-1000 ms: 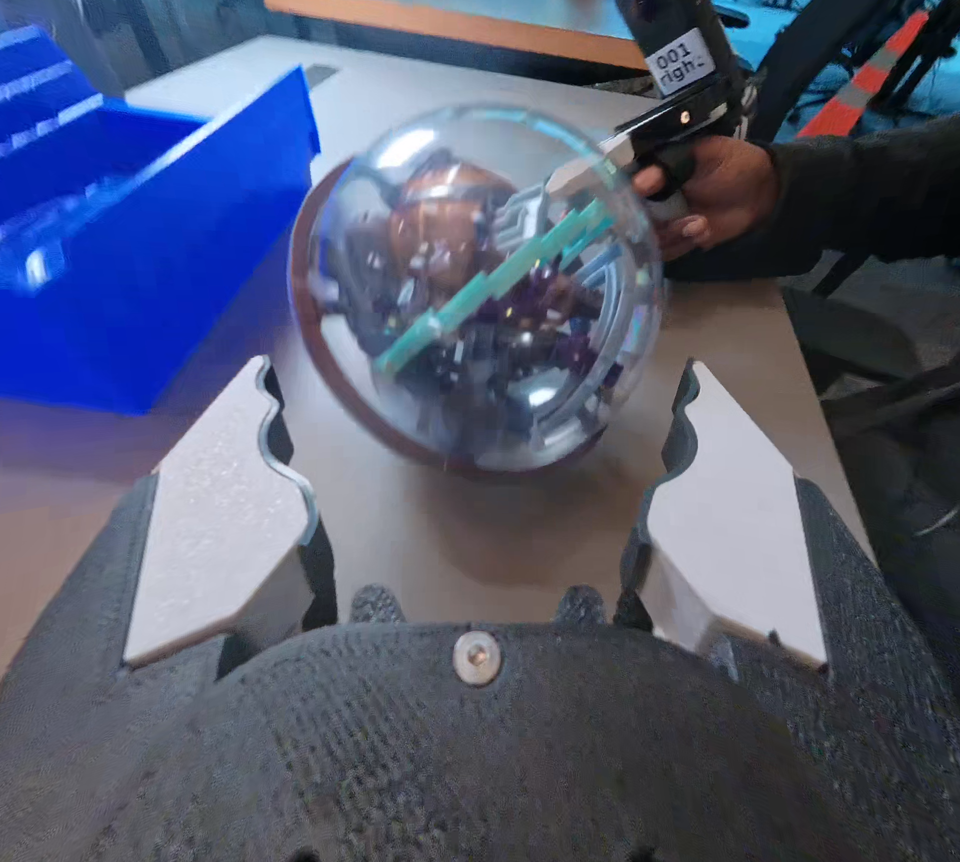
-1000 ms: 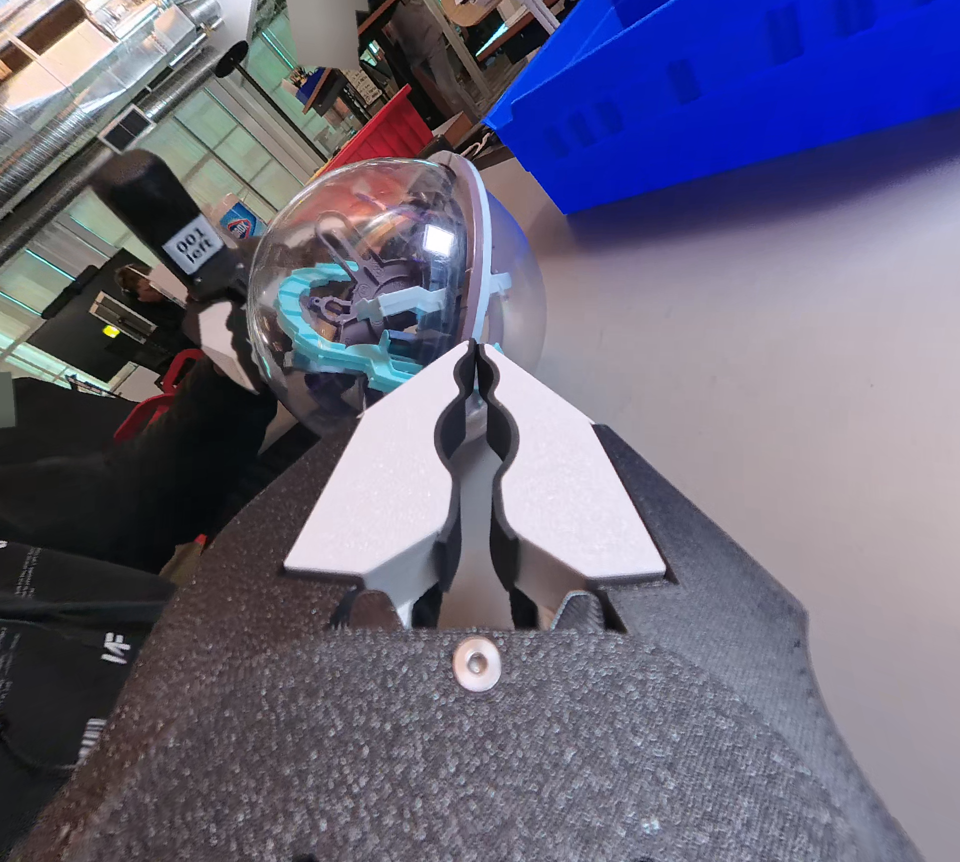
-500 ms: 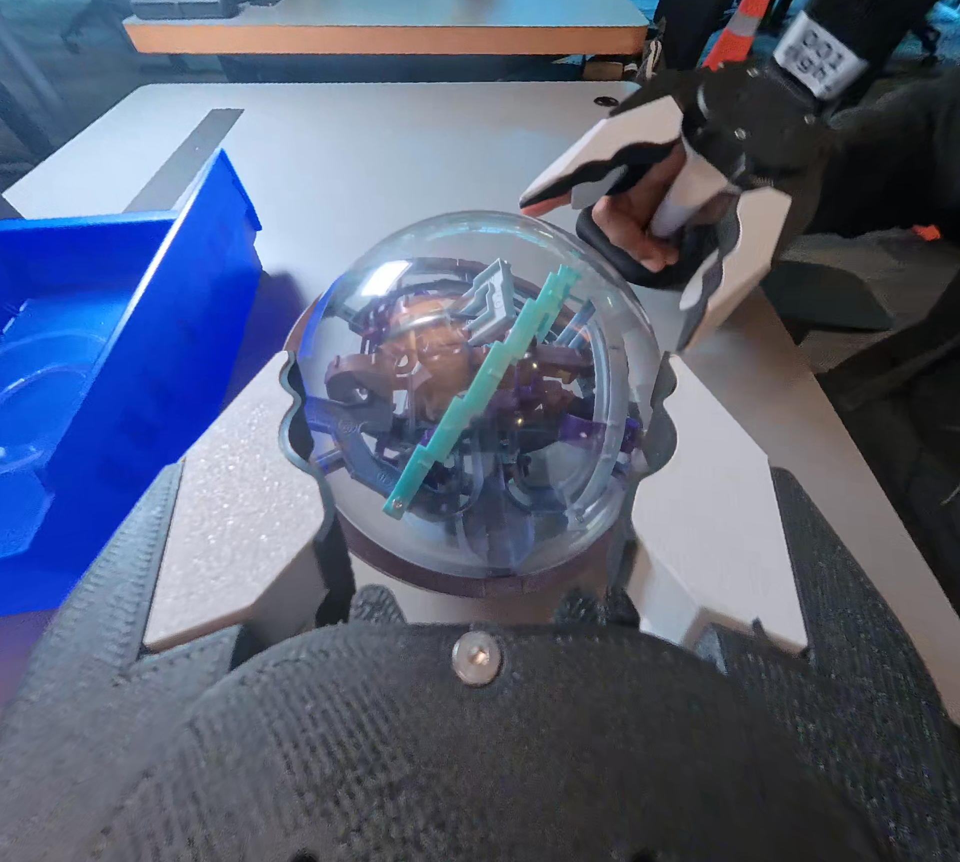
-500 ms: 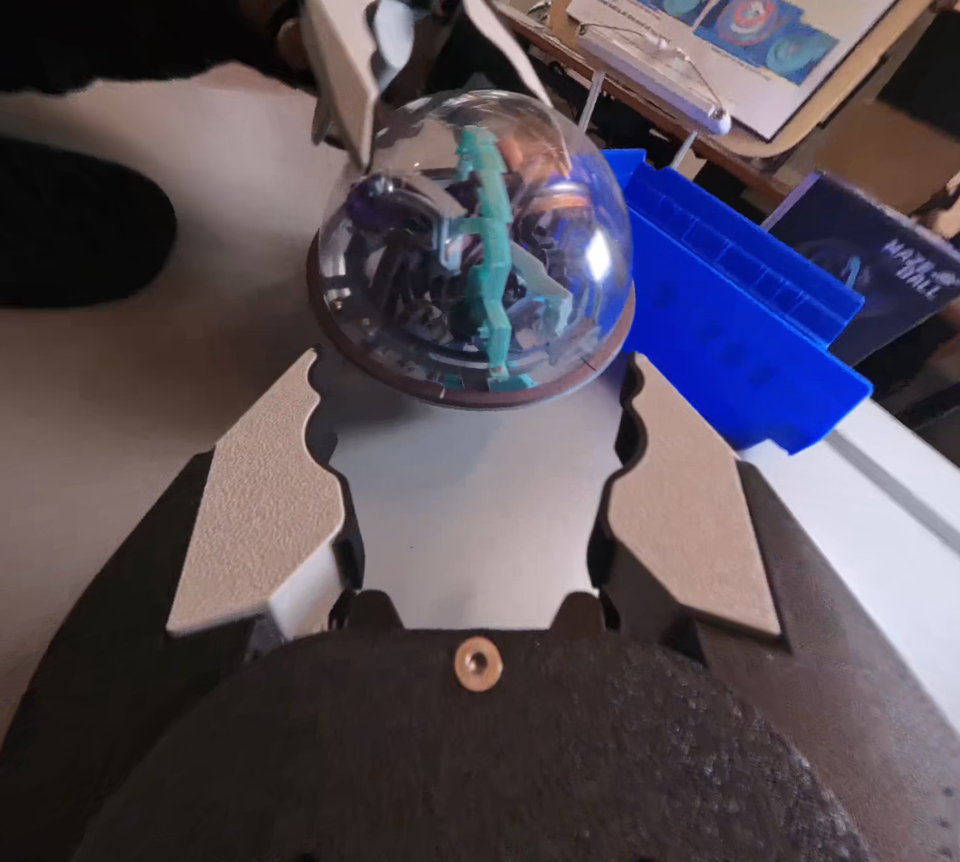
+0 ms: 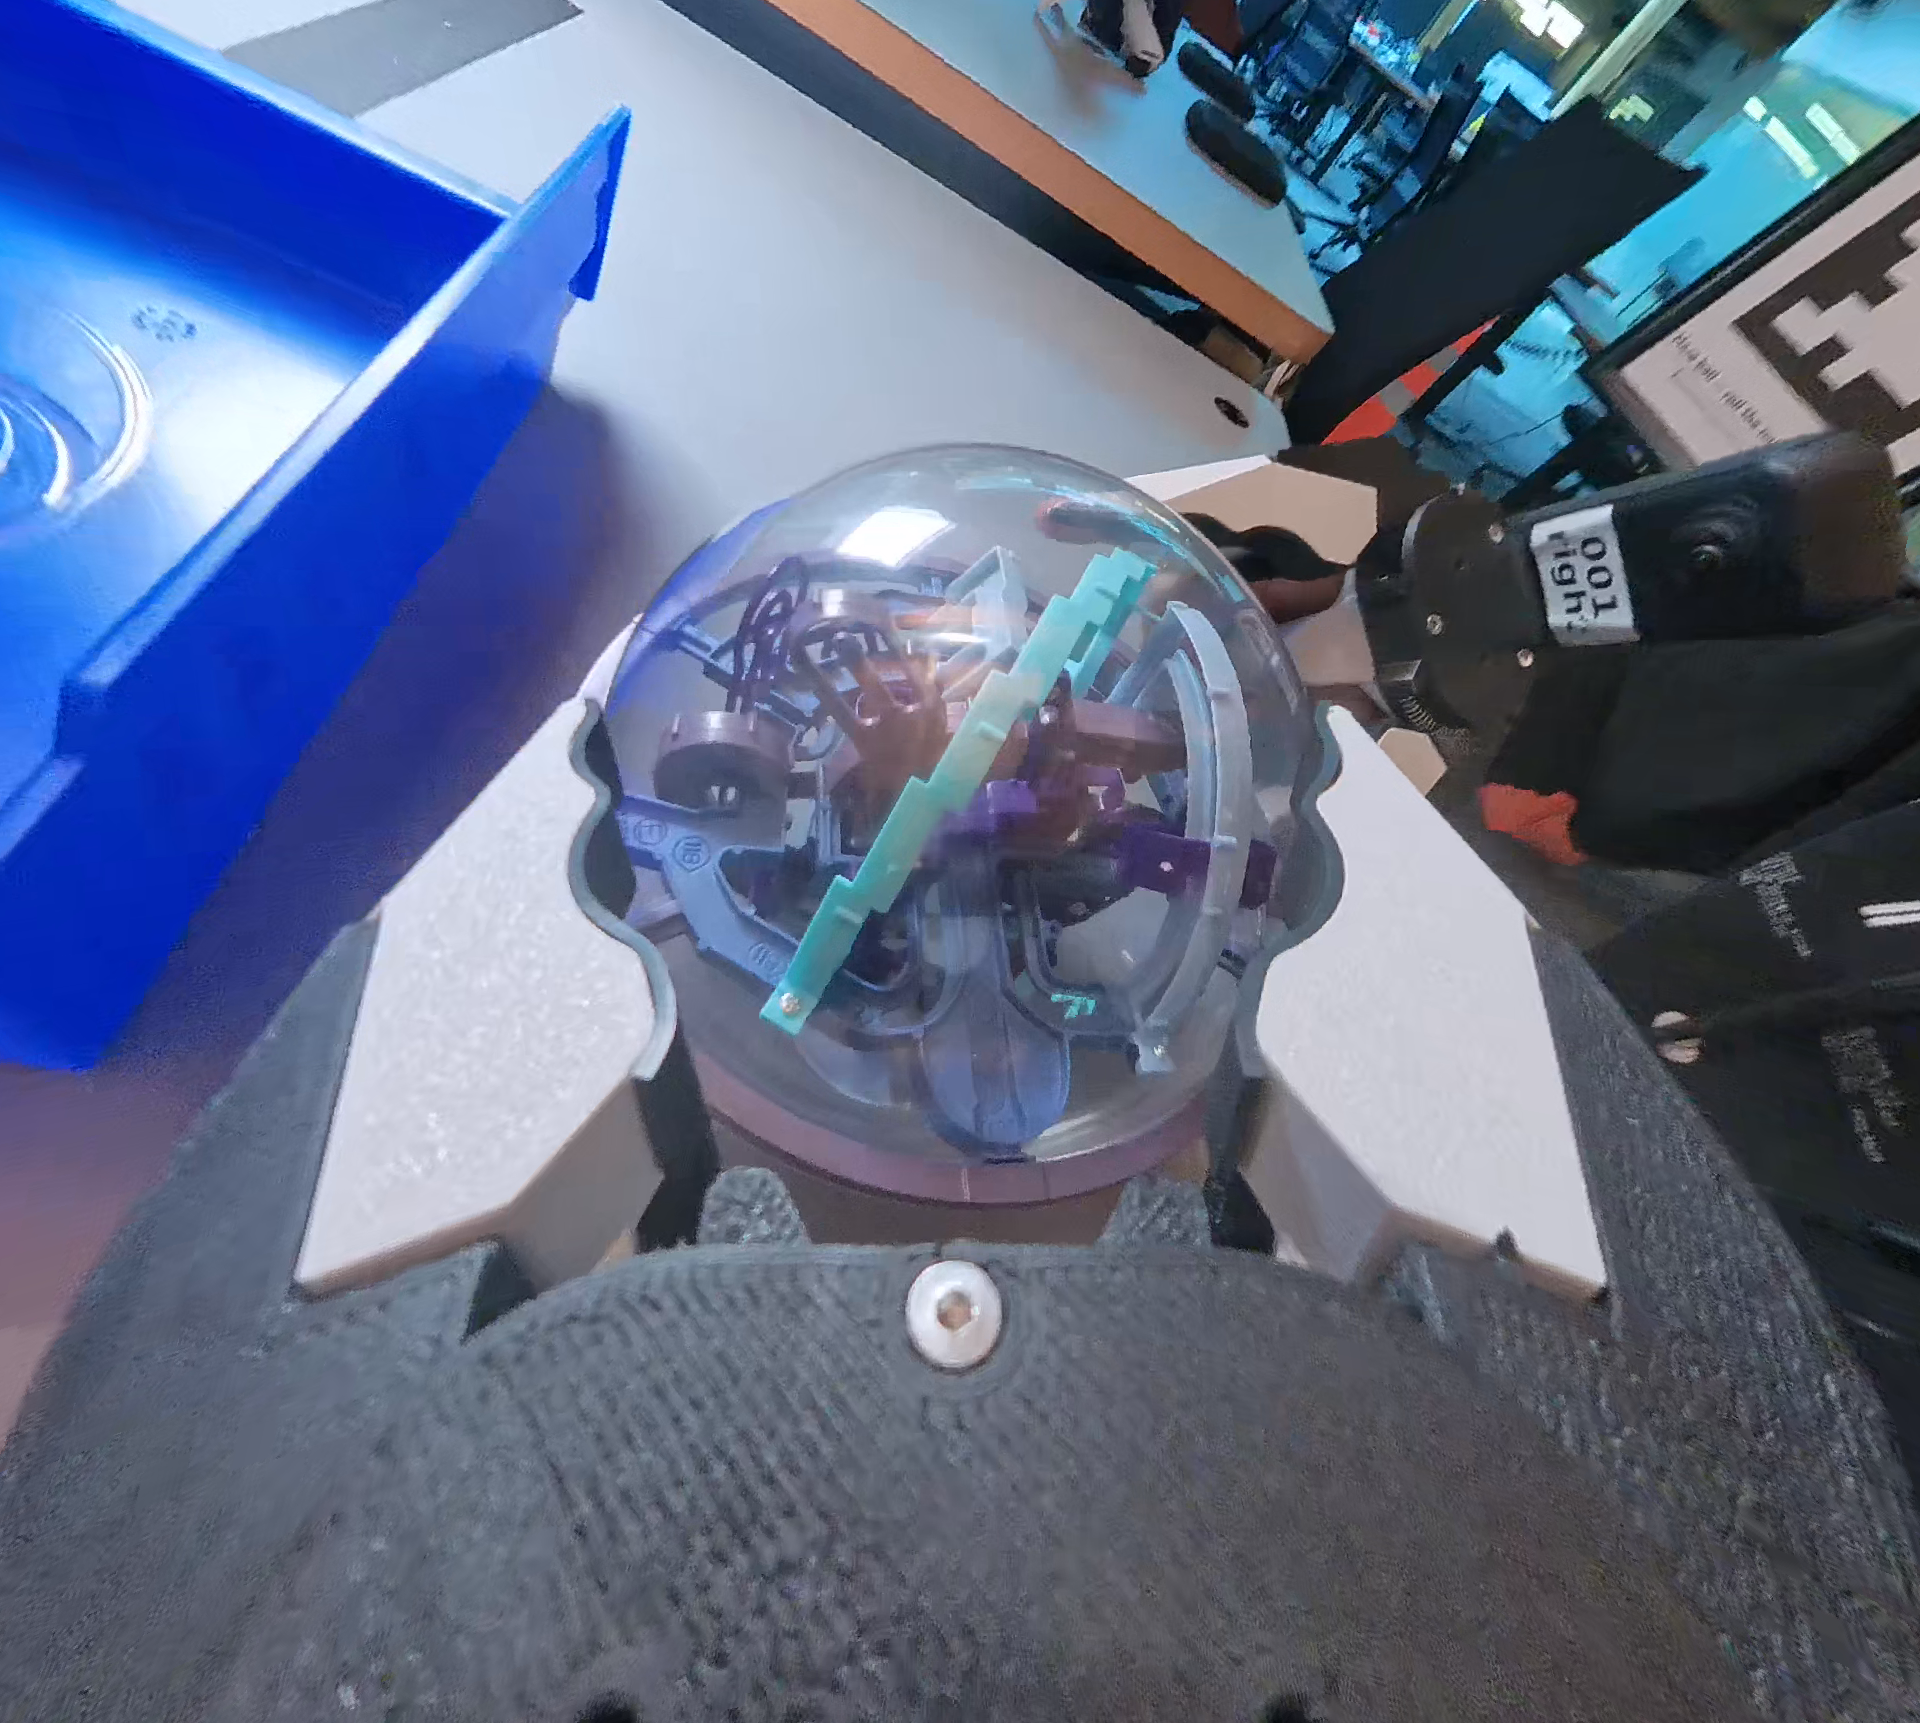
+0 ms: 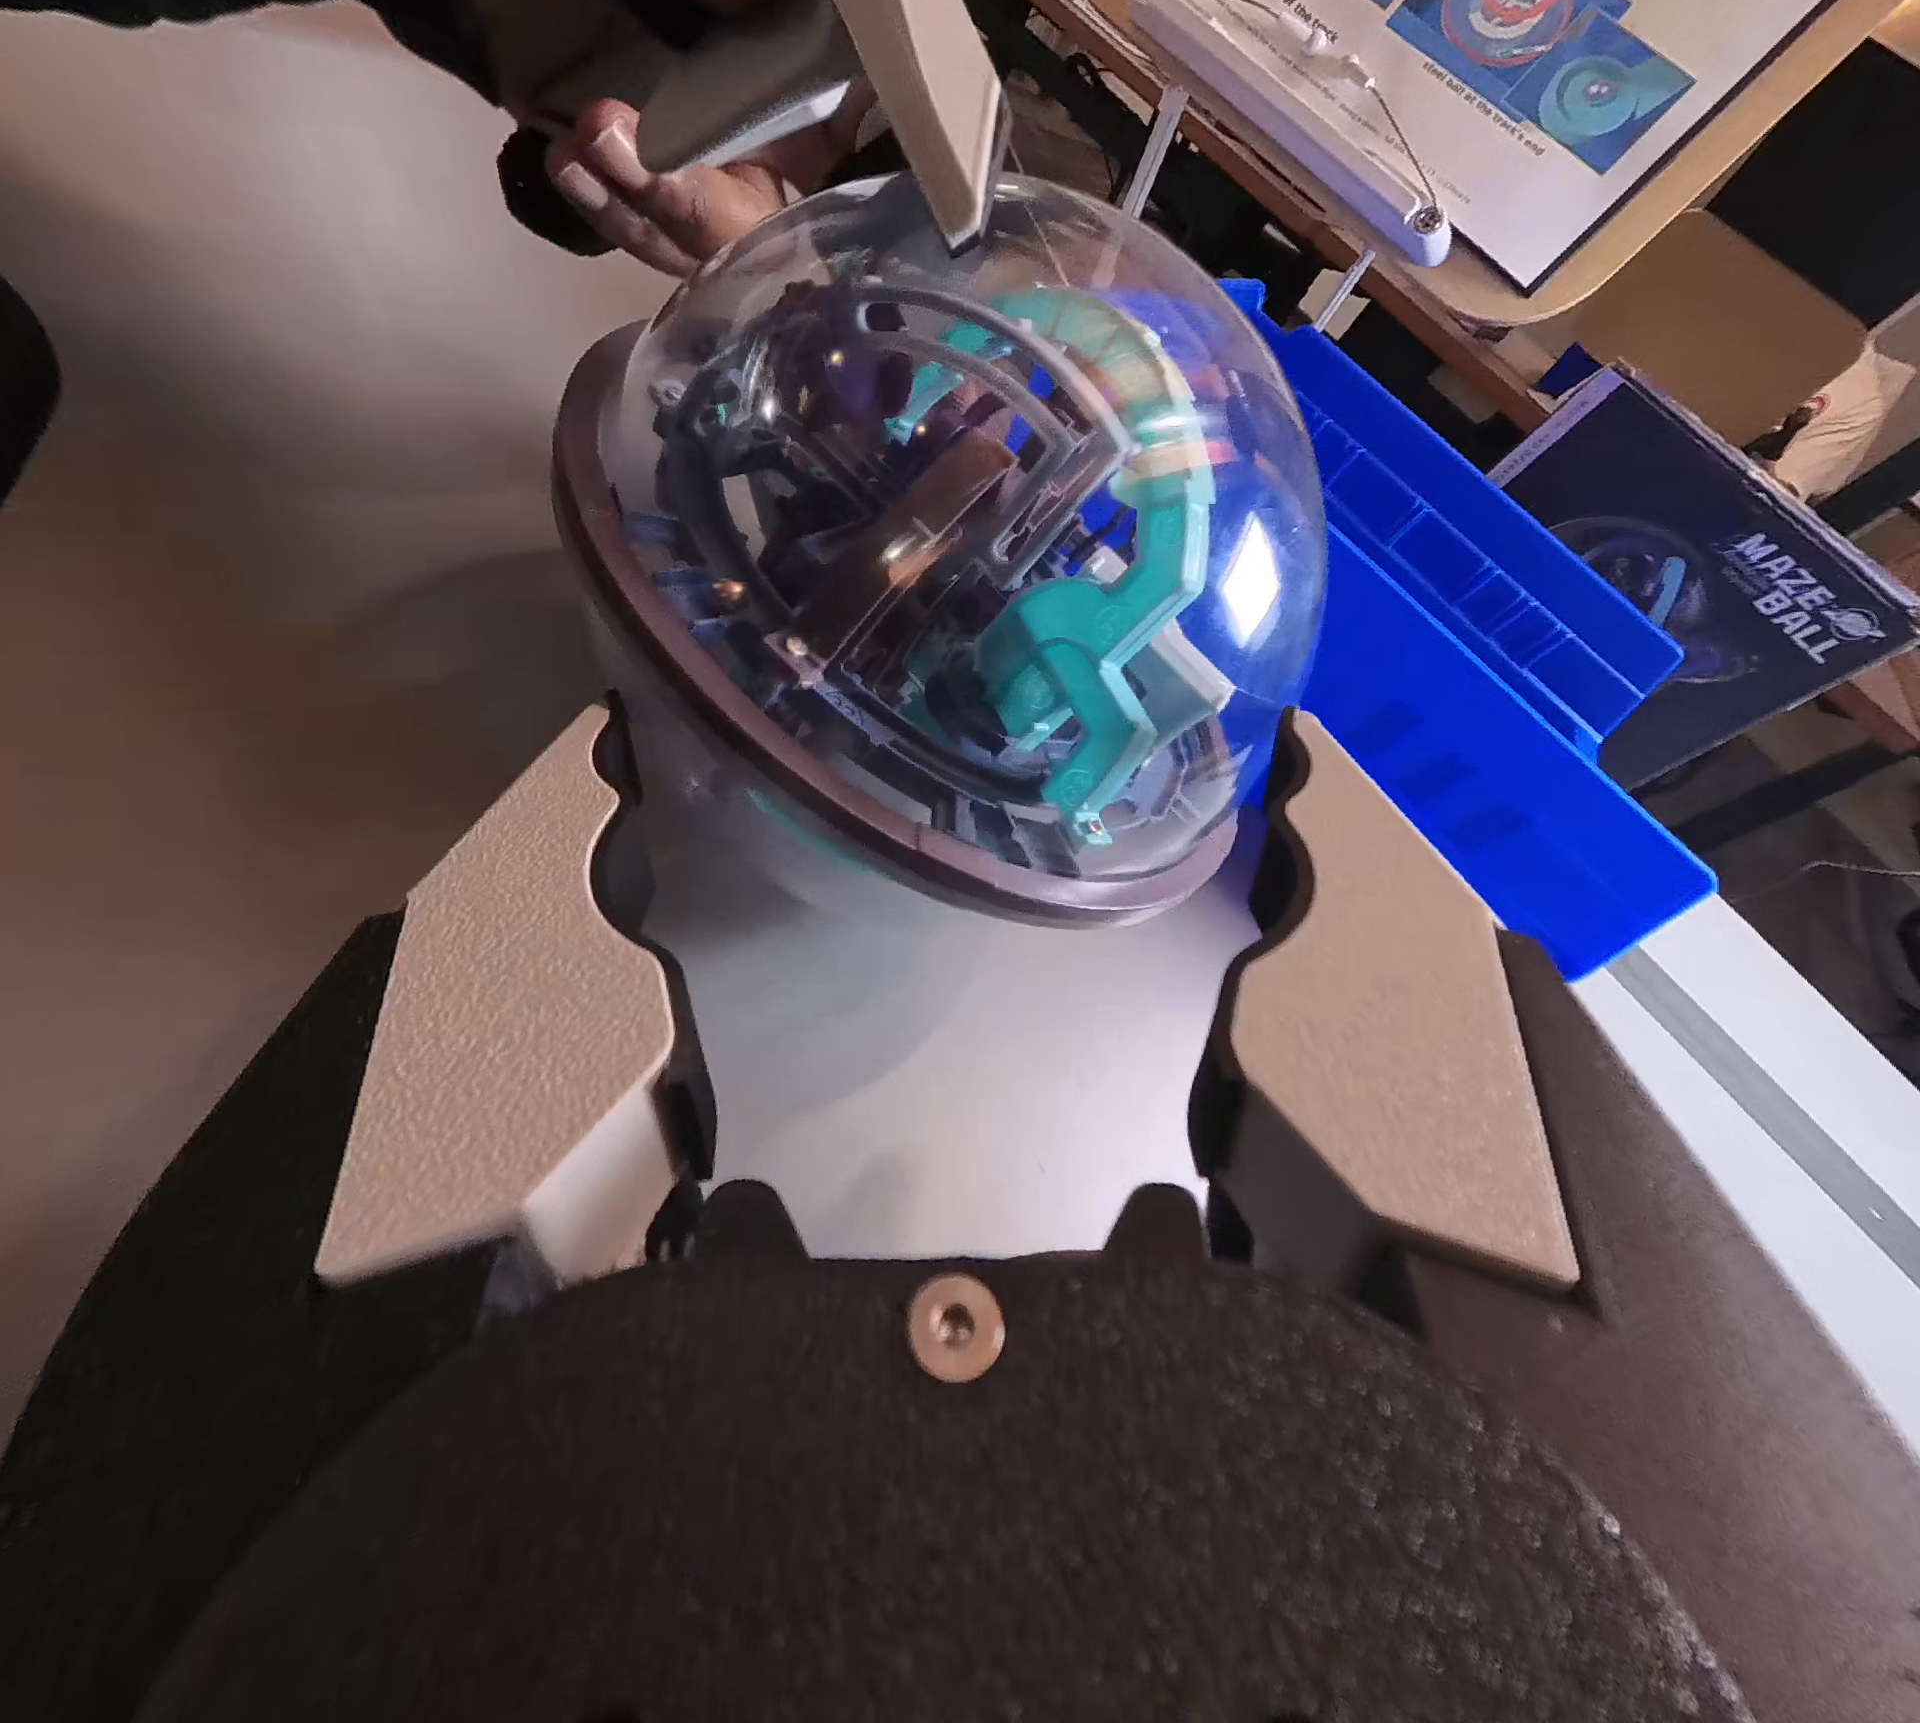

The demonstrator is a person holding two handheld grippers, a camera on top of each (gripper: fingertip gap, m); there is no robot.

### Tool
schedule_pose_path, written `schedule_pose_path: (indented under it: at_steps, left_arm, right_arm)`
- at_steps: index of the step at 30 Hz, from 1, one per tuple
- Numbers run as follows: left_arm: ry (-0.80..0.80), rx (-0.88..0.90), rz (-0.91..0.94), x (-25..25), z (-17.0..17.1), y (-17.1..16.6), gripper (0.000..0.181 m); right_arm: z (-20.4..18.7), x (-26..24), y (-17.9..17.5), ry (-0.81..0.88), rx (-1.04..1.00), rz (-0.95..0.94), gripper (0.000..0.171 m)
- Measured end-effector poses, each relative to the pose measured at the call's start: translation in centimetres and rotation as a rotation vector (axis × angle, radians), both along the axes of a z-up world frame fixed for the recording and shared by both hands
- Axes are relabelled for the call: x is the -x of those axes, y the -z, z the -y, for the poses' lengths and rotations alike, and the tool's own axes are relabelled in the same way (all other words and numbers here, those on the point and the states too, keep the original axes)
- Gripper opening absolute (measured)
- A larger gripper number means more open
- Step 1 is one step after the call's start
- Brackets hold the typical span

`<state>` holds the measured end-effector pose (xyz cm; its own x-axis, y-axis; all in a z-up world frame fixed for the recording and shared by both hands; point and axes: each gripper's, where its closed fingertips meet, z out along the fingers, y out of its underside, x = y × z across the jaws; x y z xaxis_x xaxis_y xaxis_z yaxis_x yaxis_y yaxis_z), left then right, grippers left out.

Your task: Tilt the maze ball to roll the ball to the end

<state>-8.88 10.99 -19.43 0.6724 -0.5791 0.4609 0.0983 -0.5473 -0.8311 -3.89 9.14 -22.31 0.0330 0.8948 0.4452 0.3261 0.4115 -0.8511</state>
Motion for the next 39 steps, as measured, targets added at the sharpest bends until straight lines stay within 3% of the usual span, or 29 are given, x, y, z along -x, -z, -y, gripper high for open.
schedule_pose_path:
  at_steps: [11,16,21,26,29,32,35,39]
  left_arm:
    - [0.077,-0.118,0.162,0.2,2.6,0.3,0.126]
    - [0.093,-0.107,0.246,0.6,3.6,0.8,0.125]
    - [0.034,0.011,0.366,1.8,4.1,2.0,0.123]
    - [0.019,0.283,0.519,1.3,5.3,4.1,0.116]
    - [0.073,0.216,0.368,2.1,6.8,4.3,0.097]
    - [-0.036,-0.071,0.212,5.1,6.0,2.1,0.110]
    - [-0.072,-0.375,0.035,4.5,6.2,-1.0,0.119]
    - [-0.097,-0.418,-0.176,3.1,5.5,0.8,0.128]
  right_arm:
    - [2.0,-0.1,-0.6,-0.086,-0.121,0.007,0.121]
    - [2.3,-0.2,-0.7,-0.132,-0.048,0.042,0.126]
    - [1.1,-0.7,0.2,-0.104,0.026,0.046,0.132]
    - [0.8,0.2,1.2,-0.113,0.000,0.042,0.135]
    - [0.3,0.7,0.4,-0.148,0.011,0.036,0.134]
    - [0.3,1.3,-0.2,-0.228,0.044,0.036,0.132]
    - [0.6,2.3,-1.3,-0.294,0.080,-0.003,0.126]
    - [1.4,4.2,-2.3,-0.339,0.095,-0.037,0.123]
